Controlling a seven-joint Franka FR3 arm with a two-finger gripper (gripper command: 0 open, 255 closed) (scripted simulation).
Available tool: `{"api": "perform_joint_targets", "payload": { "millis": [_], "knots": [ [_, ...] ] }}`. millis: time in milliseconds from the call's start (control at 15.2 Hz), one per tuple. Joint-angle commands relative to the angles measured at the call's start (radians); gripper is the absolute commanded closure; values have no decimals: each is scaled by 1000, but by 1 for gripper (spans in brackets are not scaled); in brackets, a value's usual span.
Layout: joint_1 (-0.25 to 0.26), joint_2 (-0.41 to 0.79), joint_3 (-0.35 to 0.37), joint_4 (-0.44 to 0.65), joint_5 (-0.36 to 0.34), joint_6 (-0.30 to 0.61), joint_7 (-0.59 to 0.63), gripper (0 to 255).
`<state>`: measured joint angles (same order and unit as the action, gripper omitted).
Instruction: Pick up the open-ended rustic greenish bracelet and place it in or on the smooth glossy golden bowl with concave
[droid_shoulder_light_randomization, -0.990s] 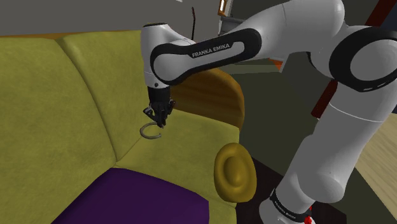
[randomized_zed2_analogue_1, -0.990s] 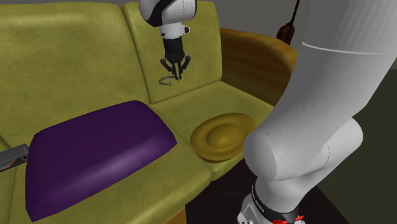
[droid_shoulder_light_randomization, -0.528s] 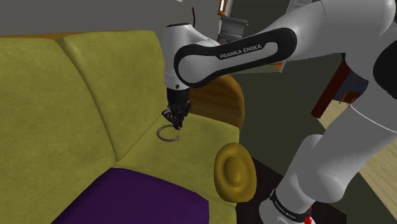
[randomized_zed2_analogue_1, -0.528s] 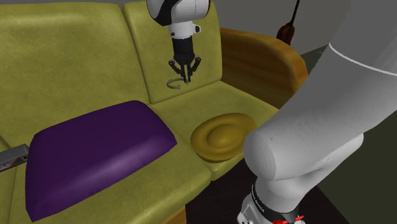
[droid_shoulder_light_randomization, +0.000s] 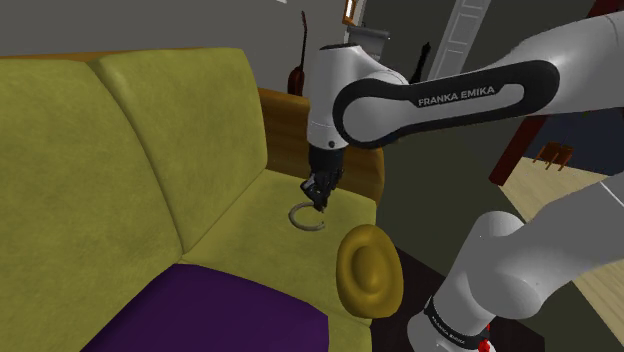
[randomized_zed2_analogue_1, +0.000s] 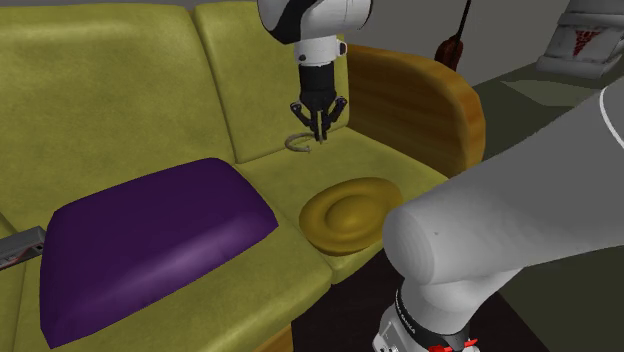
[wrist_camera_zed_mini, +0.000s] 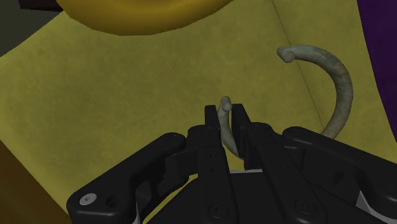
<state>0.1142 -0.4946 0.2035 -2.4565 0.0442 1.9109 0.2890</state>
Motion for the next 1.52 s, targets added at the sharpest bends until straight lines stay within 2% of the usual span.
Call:
{"api": "perform_joint_targets", "payload": {
  "millis": [0, 396, 594, 660, 1452],
  "knots": [
    [7, -90, -14, -69, 8, -21, -16, 255],
    [17, -372, -69, -241, 1, -131, -69, 255],
    [17, -524, -99, -311, -15, -212, -95, 255],
    [15, -614, -117, -346, -28, -267, -111, 255],
    [24, -615, -105, -508, -16, -107, -102, 255]
  ]
}}
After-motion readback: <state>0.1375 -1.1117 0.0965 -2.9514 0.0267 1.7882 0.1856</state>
